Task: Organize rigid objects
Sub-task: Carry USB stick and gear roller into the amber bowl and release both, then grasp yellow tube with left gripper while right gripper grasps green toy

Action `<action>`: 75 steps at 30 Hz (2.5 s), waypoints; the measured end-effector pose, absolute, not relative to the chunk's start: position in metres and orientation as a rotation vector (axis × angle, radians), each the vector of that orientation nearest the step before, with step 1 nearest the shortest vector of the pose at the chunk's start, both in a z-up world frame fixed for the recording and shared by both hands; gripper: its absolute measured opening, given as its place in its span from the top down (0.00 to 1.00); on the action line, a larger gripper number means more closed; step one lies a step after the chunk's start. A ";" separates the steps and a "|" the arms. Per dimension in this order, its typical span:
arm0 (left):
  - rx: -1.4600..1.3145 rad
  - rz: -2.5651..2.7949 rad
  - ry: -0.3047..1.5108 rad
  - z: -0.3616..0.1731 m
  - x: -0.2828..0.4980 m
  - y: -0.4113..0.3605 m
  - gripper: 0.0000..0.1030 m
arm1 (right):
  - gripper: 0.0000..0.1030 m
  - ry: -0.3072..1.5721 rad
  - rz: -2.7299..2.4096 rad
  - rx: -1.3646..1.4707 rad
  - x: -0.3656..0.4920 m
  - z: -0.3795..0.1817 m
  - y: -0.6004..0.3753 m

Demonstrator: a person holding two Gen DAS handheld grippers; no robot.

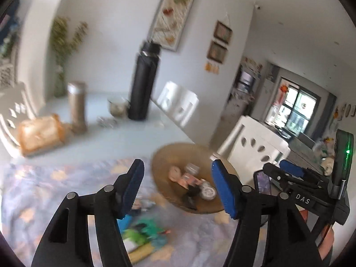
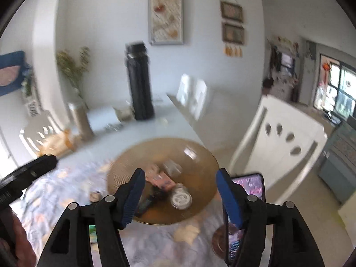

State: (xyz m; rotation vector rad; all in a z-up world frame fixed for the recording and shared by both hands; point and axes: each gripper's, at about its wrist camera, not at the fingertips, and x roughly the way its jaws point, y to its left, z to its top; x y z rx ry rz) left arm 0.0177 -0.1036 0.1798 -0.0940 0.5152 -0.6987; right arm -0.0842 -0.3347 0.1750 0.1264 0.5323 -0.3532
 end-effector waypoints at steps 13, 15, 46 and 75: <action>-0.080 -0.422 0.614 0.098 -0.004 -0.009 0.40 | 0.37 0.605 -0.084 0.058 -0.080 0.111 -0.247; -0.066 -0.390 0.665 0.066 0.000 -0.005 0.40 | 0.37 0.645 -0.052 0.072 -0.072 0.081 -0.245; 0.041 -0.338 0.785 0.000 0.002 -0.014 0.40 | 0.22 0.777 -0.033 0.028 -0.047 0.002 -0.229; 0.273 -0.604 0.926 -0.011 0.011 -0.102 0.71 | 0.59 0.915 0.145 0.279 0.017 -0.015 -0.239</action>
